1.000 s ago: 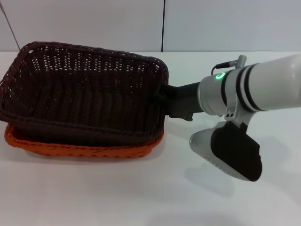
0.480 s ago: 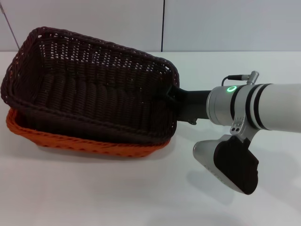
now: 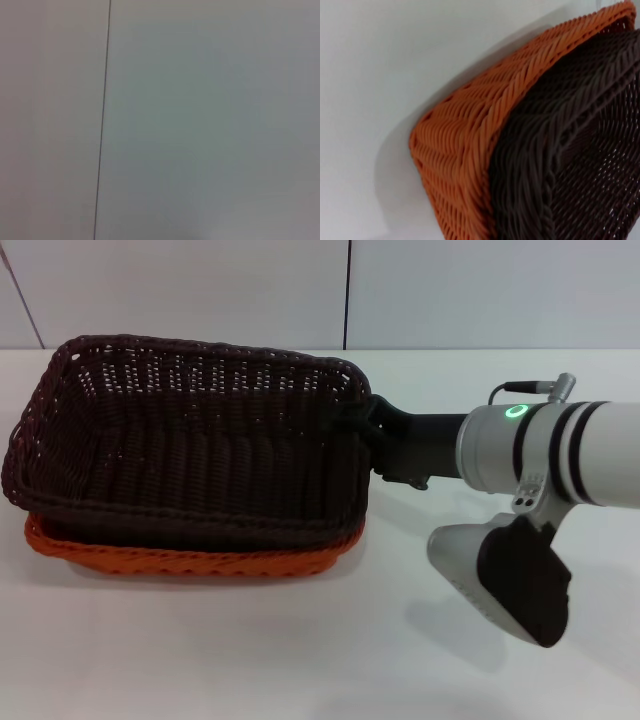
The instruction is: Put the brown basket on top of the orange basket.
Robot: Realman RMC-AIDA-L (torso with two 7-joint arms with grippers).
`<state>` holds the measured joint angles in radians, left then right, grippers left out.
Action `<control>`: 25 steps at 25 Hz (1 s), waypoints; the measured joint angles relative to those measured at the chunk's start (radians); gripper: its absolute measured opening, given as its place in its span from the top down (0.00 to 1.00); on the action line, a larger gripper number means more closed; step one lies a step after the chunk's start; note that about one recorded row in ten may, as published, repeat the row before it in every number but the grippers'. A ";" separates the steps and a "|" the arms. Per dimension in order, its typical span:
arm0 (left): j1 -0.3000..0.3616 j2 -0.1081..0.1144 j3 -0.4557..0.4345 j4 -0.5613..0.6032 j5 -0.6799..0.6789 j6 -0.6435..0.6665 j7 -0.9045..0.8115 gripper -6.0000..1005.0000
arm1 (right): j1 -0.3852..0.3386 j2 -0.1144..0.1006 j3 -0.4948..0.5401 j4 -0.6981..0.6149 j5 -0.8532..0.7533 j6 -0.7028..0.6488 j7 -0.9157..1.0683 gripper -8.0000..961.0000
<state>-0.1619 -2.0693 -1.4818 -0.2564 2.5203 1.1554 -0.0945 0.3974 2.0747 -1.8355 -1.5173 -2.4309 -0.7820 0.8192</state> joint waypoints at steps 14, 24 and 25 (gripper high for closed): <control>0.003 0.000 -0.002 0.000 -0.001 -0.008 -0.002 0.22 | -0.125 0.003 0.048 -0.175 -0.103 -0.161 0.074 0.31; 0.010 0.002 -0.029 0.000 -0.002 -0.011 -0.022 0.22 | -0.255 0.004 0.281 -0.246 0.310 0.016 0.159 0.28; 0.010 0.002 -0.037 0.000 -0.002 -0.011 -0.027 0.22 | -0.255 0.004 0.281 -0.246 0.310 0.016 0.159 0.28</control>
<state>-0.1520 -2.0677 -1.5185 -0.2562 2.5187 1.1442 -0.1212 0.1427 2.0786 -1.5549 -1.7632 -2.1209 -0.7662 0.9784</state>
